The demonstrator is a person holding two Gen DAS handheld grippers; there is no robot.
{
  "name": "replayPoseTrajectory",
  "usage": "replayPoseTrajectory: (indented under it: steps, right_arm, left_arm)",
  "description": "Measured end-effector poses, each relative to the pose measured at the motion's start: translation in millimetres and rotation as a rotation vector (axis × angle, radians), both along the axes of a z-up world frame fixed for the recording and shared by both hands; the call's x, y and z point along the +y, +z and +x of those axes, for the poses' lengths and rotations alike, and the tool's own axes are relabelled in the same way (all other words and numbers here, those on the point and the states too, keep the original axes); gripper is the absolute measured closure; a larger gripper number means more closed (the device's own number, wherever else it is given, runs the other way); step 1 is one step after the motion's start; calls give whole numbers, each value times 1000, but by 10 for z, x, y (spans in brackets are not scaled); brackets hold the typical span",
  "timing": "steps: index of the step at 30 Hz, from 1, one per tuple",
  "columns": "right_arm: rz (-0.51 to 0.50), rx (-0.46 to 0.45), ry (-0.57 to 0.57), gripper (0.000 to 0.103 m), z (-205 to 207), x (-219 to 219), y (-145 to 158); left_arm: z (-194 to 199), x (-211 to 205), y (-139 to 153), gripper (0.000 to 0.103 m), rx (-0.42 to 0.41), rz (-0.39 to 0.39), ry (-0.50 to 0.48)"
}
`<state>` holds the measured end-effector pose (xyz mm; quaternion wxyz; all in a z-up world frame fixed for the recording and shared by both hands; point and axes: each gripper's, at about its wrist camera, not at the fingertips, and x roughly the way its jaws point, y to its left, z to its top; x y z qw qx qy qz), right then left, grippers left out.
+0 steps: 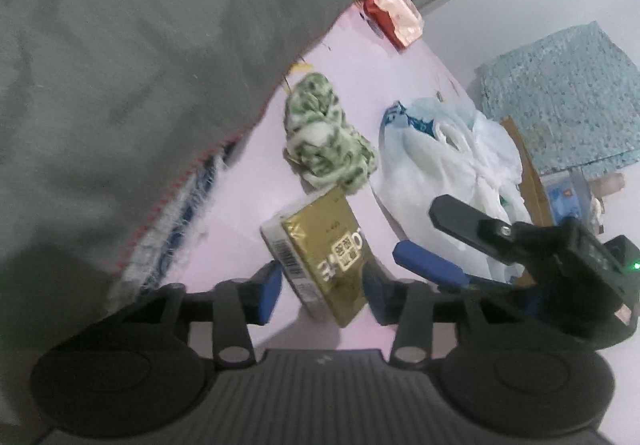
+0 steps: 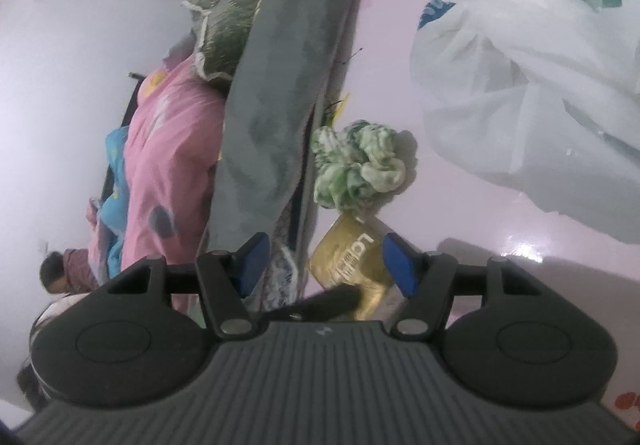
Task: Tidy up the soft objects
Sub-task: 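Reach the left gripper to the gold tissue pack and grasp it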
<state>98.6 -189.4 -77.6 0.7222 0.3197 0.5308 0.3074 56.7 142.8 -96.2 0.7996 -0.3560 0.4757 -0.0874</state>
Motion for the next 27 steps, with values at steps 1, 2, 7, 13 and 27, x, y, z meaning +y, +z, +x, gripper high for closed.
replayPoseTrajectory:
  steps: [1,2,7,13,27]
  right_arm:
    - [-7,-2,-3,40,-5,18,-9]
    - [-12,-4,-3,40,-6,38,-11]
    - [-44,-25,-6,40,25,172,-35]
    - [-13,42,20,40,-27,265,-171]
    - [-21,-39,37,36,52,129,148]
  left_arm:
    - [-27,-3,26,48,-14,12,0]
    - [-63,-9,52,47,-30,32,-3]
    - [-257,-129,165,47,-120,121,-46]
    - [-187,-252,78,47,-110,190,-80]
    - [13,-651,163,27,-143,466,-181]
